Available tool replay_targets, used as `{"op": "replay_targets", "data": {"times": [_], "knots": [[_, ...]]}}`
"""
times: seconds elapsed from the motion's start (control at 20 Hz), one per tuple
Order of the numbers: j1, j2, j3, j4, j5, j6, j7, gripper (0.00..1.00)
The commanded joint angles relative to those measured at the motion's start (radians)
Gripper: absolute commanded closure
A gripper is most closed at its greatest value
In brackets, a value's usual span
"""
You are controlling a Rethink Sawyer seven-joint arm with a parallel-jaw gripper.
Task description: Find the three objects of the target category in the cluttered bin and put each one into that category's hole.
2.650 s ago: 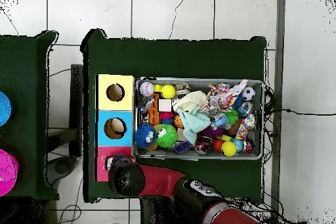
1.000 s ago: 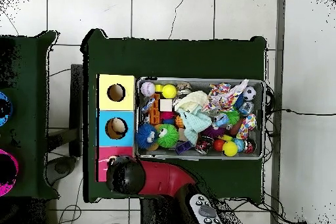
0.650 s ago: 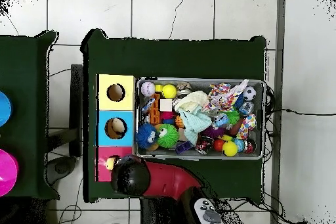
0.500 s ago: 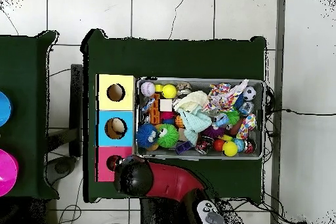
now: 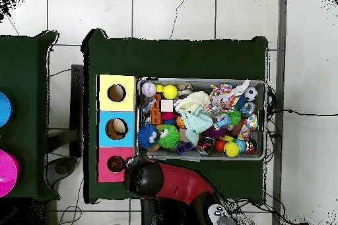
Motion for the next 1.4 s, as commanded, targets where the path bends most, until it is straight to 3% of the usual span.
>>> {"op": "replay_targets", "data": {"times": [0.05, 0.3, 0.7, 0.9, 1.4], "knots": [[-0.032, 0.027, 0.017, -0.033, 0.011, 0.062, 0.134, 0.0], [-0.017, 0.038, -0.021, -0.07, -0.017, 0.069, 0.123, 0.0], [0.056, 0.089, -0.154, -0.241, -0.134, 0.095, 0.07, 0.0], [0.041, 0.103, -0.15, -0.285, -0.175, 0.105, 0.035, 0.0], [0.037, 0.105, -0.164, -0.317, -0.218, 0.048, 0.068, 0.0]]}}
